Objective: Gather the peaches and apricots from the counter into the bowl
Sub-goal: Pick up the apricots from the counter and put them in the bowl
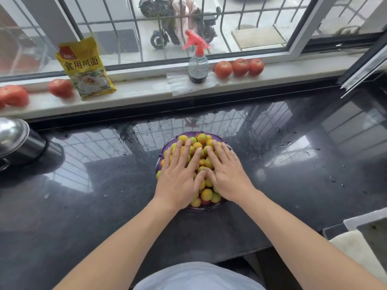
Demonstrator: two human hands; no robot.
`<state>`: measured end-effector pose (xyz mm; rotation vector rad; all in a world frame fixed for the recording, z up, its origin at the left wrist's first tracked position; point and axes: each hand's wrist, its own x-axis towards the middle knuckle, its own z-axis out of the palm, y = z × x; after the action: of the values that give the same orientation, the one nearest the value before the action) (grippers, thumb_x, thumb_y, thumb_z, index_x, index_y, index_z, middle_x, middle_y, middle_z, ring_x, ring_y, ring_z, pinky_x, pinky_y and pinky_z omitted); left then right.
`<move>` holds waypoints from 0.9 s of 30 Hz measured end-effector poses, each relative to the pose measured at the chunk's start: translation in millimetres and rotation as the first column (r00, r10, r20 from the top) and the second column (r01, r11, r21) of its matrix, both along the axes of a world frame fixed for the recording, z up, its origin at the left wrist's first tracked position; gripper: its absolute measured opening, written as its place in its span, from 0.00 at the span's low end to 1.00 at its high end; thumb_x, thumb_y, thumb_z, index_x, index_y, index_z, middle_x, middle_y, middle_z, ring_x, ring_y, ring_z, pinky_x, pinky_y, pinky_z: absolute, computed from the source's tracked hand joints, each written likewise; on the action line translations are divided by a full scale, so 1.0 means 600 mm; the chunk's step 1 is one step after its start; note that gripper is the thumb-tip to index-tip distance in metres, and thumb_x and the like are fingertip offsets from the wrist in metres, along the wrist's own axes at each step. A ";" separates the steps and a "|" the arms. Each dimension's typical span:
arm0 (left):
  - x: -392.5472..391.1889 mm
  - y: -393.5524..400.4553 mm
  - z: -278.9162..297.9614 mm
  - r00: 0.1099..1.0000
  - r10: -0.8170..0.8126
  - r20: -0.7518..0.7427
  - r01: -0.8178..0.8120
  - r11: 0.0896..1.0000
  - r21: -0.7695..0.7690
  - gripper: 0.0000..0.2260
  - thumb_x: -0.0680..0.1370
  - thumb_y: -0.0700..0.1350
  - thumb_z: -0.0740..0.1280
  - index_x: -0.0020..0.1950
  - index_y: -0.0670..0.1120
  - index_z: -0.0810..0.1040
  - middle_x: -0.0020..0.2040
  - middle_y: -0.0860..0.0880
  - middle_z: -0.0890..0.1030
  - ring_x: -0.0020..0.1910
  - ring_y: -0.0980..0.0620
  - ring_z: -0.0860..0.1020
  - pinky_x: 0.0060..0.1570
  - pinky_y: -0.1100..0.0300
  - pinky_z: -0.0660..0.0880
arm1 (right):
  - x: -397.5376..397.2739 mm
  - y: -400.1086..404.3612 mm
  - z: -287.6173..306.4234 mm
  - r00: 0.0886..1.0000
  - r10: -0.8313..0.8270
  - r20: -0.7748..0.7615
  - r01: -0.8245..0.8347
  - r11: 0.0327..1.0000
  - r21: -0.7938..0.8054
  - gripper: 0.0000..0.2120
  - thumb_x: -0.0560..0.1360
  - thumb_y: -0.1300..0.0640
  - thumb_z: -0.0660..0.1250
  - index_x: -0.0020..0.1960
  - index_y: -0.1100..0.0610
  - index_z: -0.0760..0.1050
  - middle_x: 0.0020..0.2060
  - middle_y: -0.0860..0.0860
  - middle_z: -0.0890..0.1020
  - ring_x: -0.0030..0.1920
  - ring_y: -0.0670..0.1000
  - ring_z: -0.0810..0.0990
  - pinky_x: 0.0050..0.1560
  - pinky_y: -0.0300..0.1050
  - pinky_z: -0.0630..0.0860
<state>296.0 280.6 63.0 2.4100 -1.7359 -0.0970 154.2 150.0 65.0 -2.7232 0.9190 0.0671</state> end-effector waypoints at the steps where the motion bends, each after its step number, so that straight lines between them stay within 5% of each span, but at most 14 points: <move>1: 0.006 -0.012 0.004 1.000 0.001 -0.020 0.000 0.998 0.071 0.34 0.84 0.67 0.39 0.87 0.54 0.53 0.88 0.46 0.47 0.87 0.44 0.41 0.84 0.44 0.38 | -0.002 -0.001 -0.004 1.000 0.007 -0.022 -0.006 1.000 0.005 0.33 0.84 0.35 0.43 0.83 0.49 0.44 0.82 0.48 0.40 0.81 0.51 0.35 0.81 0.55 0.42; 4: 0.016 -0.026 0.004 0.997 0.011 -0.078 0.000 0.990 0.142 0.38 0.81 0.69 0.32 0.88 0.56 0.49 0.88 0.47 0.44 0.86 0.45 0.37 0.84 0.45 0.37 | -0.002 -0.001 -0.002 1.000 0.013 0.005 -0.013 1.000 0.008 0.32 0.84 0.35 0.43 0.83 0.48 0.44 0.82 0.48 0.40 0.81 0.50 0.36 0.81 0.56 0.43; 7: 0.014 -0.008 0.009 0.991 0.045 -0.127 -0.042 0.999 0.028 0.38 0.81 0.70 0.31 0.88 0.57 0.52 0.88 0.48 0.45 0.87 0.47 0.38 0.84 0.45 0.36 | -0.007 0.008 0.017 0.942 -0.189 0.276 0.168 0.981 0.099 0.29 0.84 0.40 0.51 0.82 0.48 0.52 0.82 0.48 0.47 0.82 0.49 0.42 0.80 0.50 0.43; 9: 0.005 0.020 0.020 0.948 0.198 -0.251 -0.226 0.970 -0.086 0.33 0.85 0.67 0.38 0.87 0.56 0.54 0.88 0.50 0.47 0.87 0.48 0.40 0.83 0.46 0.36 | -0.032 0.016 0.016 0.693 -0.603 0.396 0.482 0.795 0.368 0.26 0.84 0.44 0.55 0.81 0.49 0.58 0.81 0.49 0.55 0.81 0.49 0.51 0.79 0.48 0.49; 10: 0.003 0.036 0.015 0.863 0.322 -0.389 -0.387 0.917 -0.100 0.31 0.86 0.65 0.43 0.87 0.56 0.54 0.88 0.50 0.47 0.87 0.48 0.42 0.83 0.47 0.37 | -0.048 0.026 0.015 0.517 -0.796 0.316 0.562 0.594 0.576 0.26 0.83 0.43 0.55 0.80 0.48 0.60 0.80 0.49 0.59 0.79 0.50 0.57 0.79 0.50 0.53; 11: -0.002 0.049 0.014 0.696 0.442 -0.566 -0.562 0.826 -0.046 0.30 0.86 0.64 0.47 0.87 0.56 0.55 0.88 0.50 0.48 0.87 0.49 0.44 0.83 0.46 0.40 | -0.061 0.044 0.011 0.379 -0.913 0.151 0.529 0.347 0.774 0.26 0.82 0.41 0.55 0.78 0.47 0.62 0.78 0.49 0.64 0.77 0.51 0.63 0.77 0.55 0.59; 13: -0.008 0.069 0.021 0.103 0.476 -0.873 -0.746 0.617 0.249 0.30 0.85 0.67 0.52 0.86 0.58 0.59 0.87 0.51 0.57 0.85 0.47 0.56 0.83 0.42 0.51 | -0.073 0.084 0.003 0.280 -0.944 -0.176 0.271 -0.099 0.958 0.24 0.82 0.36 0.54 0.73 0.45 0.68 0.70 0.49 0.76 0.67 0.55 0.77 0.68 0.65 0.72; 15: -0.010 0.075 0.028 -0.436 0.249 -0.865 -0.644 0.585 0.493 0.31 0.83 0.72 0.49 0.78 0.58 0.71 0.77 0.51 0.75 0.76 0.44 0.73 0.78 0.33 0.63 | -0.064 0.104 0.005 0.300 -0.911 -0.283 0.109 -0.262 0.959 0.22 0.82 0.35 0.56 0.70 0.45 0.71 0.64 0.50 0.81 0.60 0.57 0.81 0.58 0.68 0.78; 16: -0.009 0.075 0.031 -0.559 0.166 -0.812 -0.585 0.615 0.529 0.33 0.83 0.73 0.46 0.75 0.57 0.75 0.72 0.49 0.80 0.71 0.41 0.77 0.75 0.29 0.66 | -0.055 0.104 0.006 0.300 -0.911 -0.284 0.084 -0.272 0.959 0.23 0.81 0.35 0.58 0.71 0.45 0.71 0.64 0.49 0.81 0.60 0.57 0.82 0.55 0.68 0.80; 18: 0.002 0.071 0.038 -0.610 0.102 -0.786 -0.579 0.620 0.530 0.37 0.83 0.73 0.43 0.75 0.54 0.77 0.70 0.46 0.83 0.70 0.37 0.79 0.71 0.27 0.69 | -0.038 0.091 0.005 0.312 -0.915 -0.257 0.062 -0.250 0.966 0.26 0.80 0.34 0.60 0.72 0.45 0.70 0.65 0.49 0.80 0.60 0.56 0.82 0.53 0.69 0.80; 27: 0.133 0.018 0.061 -0.550 0.085 -0.831 -0.688 0.518 0.508 0.37 0.84 0.72 0.46 0.81 0.49 0.70 0.77 0.40 0.74 0.75 0.34 0.73 0.72 0.25 0.67 | 0.099 0.008 0.013 0.522 -0.829 -0.202 -0.027 -0.253 0.967 0.30 0.80 0.35 0.60 0.77 0.48 0.64 0.72 0.53 0.73 0.68 0.61 0.76 0.65 0.68 0.73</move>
<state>375.6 291.6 99.7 1.2879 0.3850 -1.0719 213.4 155.0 72.9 -0.6158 0.9909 -0.2283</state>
